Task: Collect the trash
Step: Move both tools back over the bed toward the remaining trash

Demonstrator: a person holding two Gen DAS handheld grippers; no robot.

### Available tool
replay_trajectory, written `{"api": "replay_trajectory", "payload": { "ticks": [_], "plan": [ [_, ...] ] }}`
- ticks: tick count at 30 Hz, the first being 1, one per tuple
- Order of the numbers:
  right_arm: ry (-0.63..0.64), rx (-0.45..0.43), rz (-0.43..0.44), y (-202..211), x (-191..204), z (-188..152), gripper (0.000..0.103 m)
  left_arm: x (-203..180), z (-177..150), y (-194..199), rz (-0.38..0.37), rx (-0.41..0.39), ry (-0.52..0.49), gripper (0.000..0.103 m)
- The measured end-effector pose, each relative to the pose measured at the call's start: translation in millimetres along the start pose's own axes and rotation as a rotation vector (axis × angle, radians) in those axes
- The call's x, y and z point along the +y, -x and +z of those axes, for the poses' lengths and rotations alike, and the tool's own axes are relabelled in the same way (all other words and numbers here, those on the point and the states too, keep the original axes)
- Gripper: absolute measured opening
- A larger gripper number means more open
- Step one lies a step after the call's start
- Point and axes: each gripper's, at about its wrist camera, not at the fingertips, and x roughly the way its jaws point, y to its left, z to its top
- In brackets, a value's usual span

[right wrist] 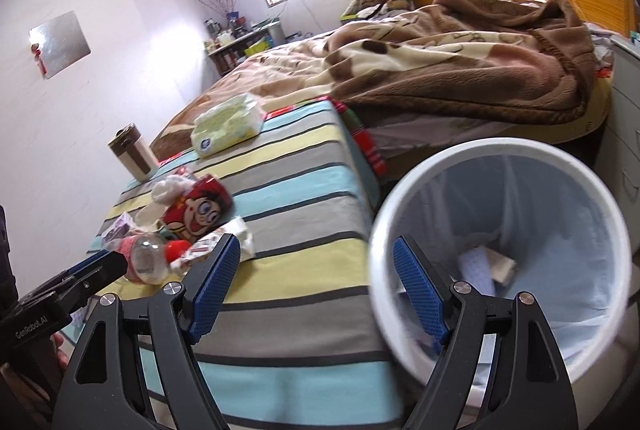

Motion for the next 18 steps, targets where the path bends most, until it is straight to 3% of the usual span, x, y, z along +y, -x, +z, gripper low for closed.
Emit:
{"api": "replay_trajectory", "payload": {
  "ticks": [8,18],
  "plan": [
    [0.021,0.056,0.043,-21,27,0,0.080,44,7,5,0.061,-0.005,0.010,0.067],
    [0.009,0.139,0.089,-51,54,0,0.080,77,19,-6,0.073,0.019,0.004,0.067]
  ]
}}
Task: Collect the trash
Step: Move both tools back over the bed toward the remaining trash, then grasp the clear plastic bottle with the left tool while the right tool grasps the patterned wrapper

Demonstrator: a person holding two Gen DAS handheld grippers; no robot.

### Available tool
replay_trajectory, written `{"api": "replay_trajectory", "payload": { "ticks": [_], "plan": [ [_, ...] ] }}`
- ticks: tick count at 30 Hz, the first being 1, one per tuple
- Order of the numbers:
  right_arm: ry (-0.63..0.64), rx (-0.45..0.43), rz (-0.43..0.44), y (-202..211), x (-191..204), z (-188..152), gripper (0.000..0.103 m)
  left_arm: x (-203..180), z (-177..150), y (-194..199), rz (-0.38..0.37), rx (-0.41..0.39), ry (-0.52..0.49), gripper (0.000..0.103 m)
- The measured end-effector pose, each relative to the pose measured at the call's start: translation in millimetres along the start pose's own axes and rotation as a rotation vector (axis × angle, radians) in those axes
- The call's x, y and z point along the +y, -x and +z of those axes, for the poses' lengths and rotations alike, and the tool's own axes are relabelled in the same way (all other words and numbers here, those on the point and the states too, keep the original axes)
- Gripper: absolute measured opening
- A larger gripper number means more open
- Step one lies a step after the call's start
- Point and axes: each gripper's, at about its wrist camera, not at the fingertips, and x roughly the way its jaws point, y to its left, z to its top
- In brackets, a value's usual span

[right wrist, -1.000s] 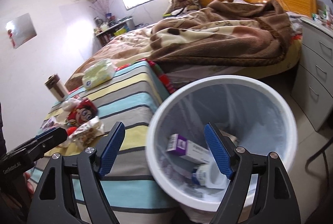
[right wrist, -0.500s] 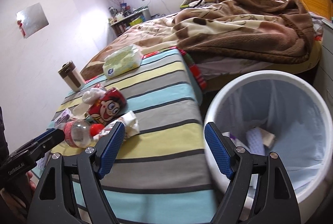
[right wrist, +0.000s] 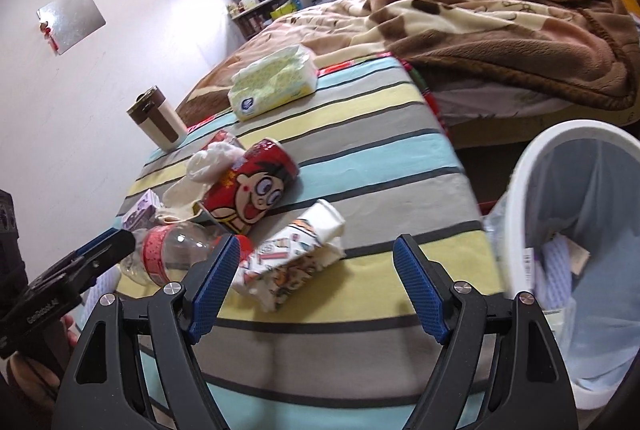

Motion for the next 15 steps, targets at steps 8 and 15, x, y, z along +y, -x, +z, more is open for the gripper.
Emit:
{"api": "replay_trajectory", "payload": {
  "ticks": [8,15],
  "plan": [
    [0.033,0.059,-0.021,-21,13,-1,0.080,16,8,-16,0.003,0.053,-0.039,0.067],
    [0.021,0.106,-0.100,-28,3,-4,0.080,7,3,-20,-0.042,0.081,-0.101,0.068]
  ]
}}
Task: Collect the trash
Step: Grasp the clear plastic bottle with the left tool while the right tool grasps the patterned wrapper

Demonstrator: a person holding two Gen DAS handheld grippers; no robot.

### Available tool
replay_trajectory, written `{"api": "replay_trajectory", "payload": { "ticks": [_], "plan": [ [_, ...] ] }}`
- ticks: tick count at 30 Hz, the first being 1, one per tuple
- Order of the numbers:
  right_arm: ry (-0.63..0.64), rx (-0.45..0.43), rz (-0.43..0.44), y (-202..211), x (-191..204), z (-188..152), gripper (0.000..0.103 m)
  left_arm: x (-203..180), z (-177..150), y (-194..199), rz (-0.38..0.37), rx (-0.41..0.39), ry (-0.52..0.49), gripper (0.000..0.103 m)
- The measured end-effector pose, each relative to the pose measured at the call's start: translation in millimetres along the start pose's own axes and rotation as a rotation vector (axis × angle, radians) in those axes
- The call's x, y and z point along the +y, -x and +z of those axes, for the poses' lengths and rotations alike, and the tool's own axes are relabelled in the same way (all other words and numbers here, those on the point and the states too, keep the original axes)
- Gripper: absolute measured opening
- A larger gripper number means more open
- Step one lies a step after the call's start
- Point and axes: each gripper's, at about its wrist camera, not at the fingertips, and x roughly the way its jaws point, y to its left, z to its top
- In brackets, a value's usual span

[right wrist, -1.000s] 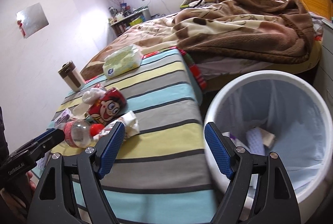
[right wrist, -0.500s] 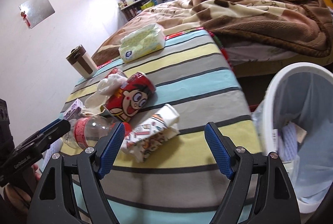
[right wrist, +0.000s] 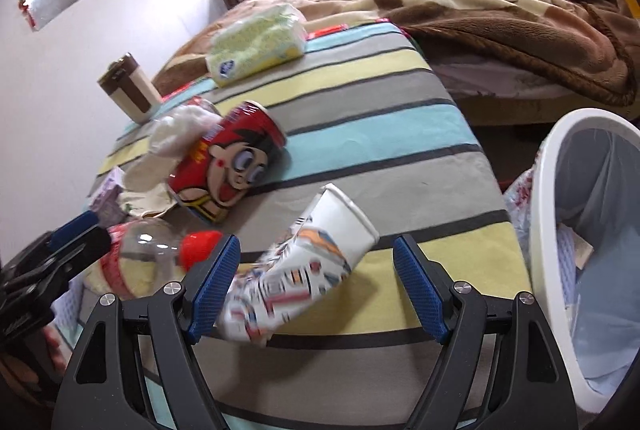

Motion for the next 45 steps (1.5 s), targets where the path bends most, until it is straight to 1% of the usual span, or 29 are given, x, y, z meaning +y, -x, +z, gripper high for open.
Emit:
{"api": "replay_trajectory", "payload": {
  "ticks": [6,9,13,17,20,21,23,25,27,29,30,31,32,36,39,41,43,45],
  "plan": [
    [0.053,0.013,-0.028,2,4,-4,0.080,-19,-13,4,-0.026,0.055,-0.083,0.068],
    [0.070,0.003,-0.031,3,4,-6,0.079,-26,-19,6,-0.033,0.072,-0.104,0.068],
    [0.070,0.006,-0.012,5,2,-6,0.067,-30,-25,4,-0.060,0.097,-0.088,0.068],
    [0.065,0.010,0.006,8,0,-10,0.065,-38,-29,2,-0.073,0.106,-0.079,0.068],
    [0.060,0.014,0.029,11,-2,-13,0.059,-43,-32,1,-0.119,0.121,-0.062,0.068],
    [0.058,0.013,0.037,12,-3,-14,0.056,-44,-33,0,-0.132,0.126,-0.056,0.068],
    [0.052,0.014,0.052,13,-4,-14,0.051,-49,-34,-2,-0.129,0.132,-0.056,0.068],
    [0.052,0.014,0.069,15,-5,-15,0.044,-53,-34,-5,-0.122,0.143,-0.050,0.068],
    [0.063,0.009,0.071,18,-3,-18,0.041,-55,-35,-8,-0.133,0.153,-0.037,0.068],
    [0.095,-0.006,0.040,21,0,-19,0.041,-58,-35,-11,-0.136,0.158,-0.026,0.068],
    [0.106,-0.012,0.033,23,0,-20,0.041,-60,-36,-13,-0.135,0.164,-0.021,0.068],
    [0.118,-0.017,0.032,24,1,-21,0.038,-61,-36,-14,-0.135,0.169,-0.018,0.068],
    [0.121,-0.017,0.034,25,0,-21,0.038,-63,-36,-16,-0.137,0.174,-0.014,0.068],
    [0.102,-0.019,0.037,24,-7,-20,0.038,-64,-35,-25,-0.136,0.195,0.031,0.068],
    [0.103,-0.027,0.028,27,-9,-20,0.038,-66,-33,-27,-0.146,0.188,0.044,0.068],
    [0.106,-0.027,0.028,28,-9,-22,0.038,-66,-33,-31,-0.151,0.200,0.053,0.068],
    [0.107,-0.032,0.024,28,-9,-23,0.038,-67,-34,-34,-0.141,0.214,0.064,0.068],
    [0.106,-0.036,0.023,29,-10,-24,0.038,-66,-35,-34,-0.131,0.212,0.077,0.067]
  ]
}}
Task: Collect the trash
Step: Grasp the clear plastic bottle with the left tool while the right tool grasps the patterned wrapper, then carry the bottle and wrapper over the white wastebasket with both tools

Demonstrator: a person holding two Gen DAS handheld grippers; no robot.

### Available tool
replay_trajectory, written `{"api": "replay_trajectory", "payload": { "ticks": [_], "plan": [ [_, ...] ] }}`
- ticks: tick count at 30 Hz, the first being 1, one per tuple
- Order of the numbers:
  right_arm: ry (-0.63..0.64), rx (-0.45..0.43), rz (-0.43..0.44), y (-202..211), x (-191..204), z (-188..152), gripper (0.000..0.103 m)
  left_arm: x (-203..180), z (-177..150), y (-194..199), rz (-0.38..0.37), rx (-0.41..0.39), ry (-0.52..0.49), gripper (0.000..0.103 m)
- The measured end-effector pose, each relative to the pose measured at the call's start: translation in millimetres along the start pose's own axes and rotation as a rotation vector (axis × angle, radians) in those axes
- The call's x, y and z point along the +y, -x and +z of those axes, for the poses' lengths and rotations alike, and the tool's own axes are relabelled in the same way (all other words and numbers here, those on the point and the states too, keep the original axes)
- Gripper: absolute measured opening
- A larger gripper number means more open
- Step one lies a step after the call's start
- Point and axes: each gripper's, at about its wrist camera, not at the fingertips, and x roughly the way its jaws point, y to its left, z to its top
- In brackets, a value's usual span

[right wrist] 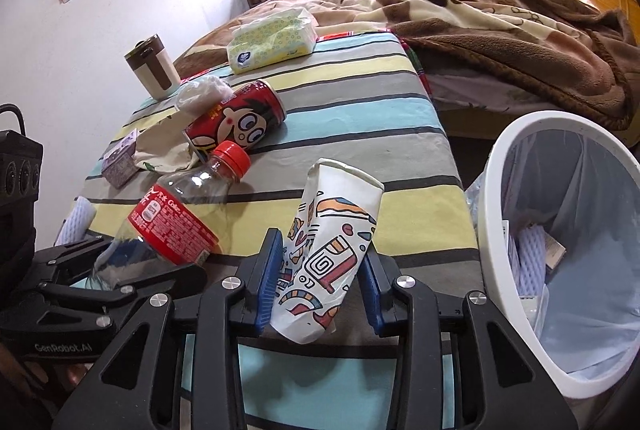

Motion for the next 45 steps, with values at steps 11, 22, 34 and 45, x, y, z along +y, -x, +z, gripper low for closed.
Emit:
{"api": "replay_trajectory", "payload": {
  "ticks": [11,22,34,45],
  "plan": [
    [-0.001,-0.026,-0.006,7,-4,-5,0.031,-6,-3,12,0.016,-0.059,0.030,0.062],
    [0.004,-0.071,-0.011,21,-8,-10,0.028,-20,-11,32,0.026,-0.125,0.039,0.062],
    [-0.041,-0.145,-0.021,53,-29,-10,0.028,-57,-13,49,0.012,-0.183,-0.014,0.062],
    [-0.086,-0.207,-0.076,82,-63,-12,0.028,-109,-7,55,-0.028,-0.224,-0.090,0.062]
  ]
}}
